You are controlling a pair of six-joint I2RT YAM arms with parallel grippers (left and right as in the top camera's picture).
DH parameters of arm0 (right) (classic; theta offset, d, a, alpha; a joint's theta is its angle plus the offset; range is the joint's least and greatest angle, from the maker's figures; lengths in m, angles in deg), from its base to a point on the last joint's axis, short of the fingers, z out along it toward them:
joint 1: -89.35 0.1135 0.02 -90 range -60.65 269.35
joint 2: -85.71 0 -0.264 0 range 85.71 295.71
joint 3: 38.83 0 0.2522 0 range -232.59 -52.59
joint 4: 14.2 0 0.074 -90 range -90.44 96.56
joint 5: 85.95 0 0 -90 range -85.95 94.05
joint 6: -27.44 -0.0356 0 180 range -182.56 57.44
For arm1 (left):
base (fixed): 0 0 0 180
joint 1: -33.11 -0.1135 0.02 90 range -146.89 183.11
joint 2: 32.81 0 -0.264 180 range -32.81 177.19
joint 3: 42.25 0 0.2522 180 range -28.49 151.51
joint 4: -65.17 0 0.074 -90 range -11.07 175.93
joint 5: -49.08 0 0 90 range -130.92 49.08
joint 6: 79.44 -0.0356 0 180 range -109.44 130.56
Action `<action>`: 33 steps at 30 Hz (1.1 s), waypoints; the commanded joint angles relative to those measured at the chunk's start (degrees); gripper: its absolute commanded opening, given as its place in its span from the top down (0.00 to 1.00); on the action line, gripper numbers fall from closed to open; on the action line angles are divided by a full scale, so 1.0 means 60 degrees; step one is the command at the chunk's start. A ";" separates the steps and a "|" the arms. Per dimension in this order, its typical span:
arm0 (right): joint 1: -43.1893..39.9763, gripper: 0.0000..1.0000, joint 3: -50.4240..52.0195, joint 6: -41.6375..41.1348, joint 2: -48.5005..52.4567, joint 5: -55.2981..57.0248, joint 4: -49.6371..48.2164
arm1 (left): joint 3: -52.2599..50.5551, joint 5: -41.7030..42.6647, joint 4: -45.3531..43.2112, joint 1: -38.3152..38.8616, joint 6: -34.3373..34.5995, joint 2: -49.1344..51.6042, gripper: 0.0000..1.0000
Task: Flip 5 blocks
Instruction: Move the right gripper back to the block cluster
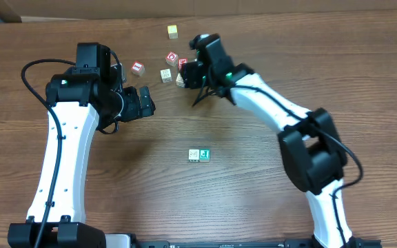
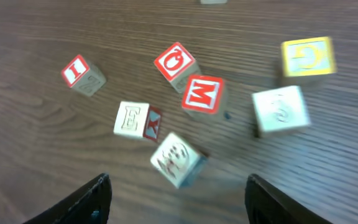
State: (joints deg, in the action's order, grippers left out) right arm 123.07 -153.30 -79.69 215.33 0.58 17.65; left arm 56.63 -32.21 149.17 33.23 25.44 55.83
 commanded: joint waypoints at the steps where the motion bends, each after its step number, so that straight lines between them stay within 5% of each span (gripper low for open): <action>1: 0.0233 0.30 -0.0095 -0.0769 0.0415 0.0831 -0.0477 | 0.0215 -0.0036 -0.0029 -0.0018 -0.0011 0.0036 0.00; 10: 0.0597 0.32 -0.0095 -0.1942 0.1290 0.2320 -0.1406 | 0.0215 -0.0036 -0.0029 -0.0018 -0.0011 0.0036 0.00; 15: 0.0612 0.43 -0.0095 -0.1938 0.1402 0.2827 -0.1366 | 0.0215 -0.0036 -0.0029 -0.0018 -0.0011 0.0036 0.00; 33: 0.0433 0.45 -0.0095 -0.1971 0.0353 0.1814 -0.0714 | 0.0215 -0.0036 -0.0029 -0.0018 -0.0007 0.0036 0.00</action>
State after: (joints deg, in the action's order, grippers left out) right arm 124.90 -153.93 -91.07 220.86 14.18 14.13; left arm 56.63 -32.21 149.14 33.23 25.44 55.83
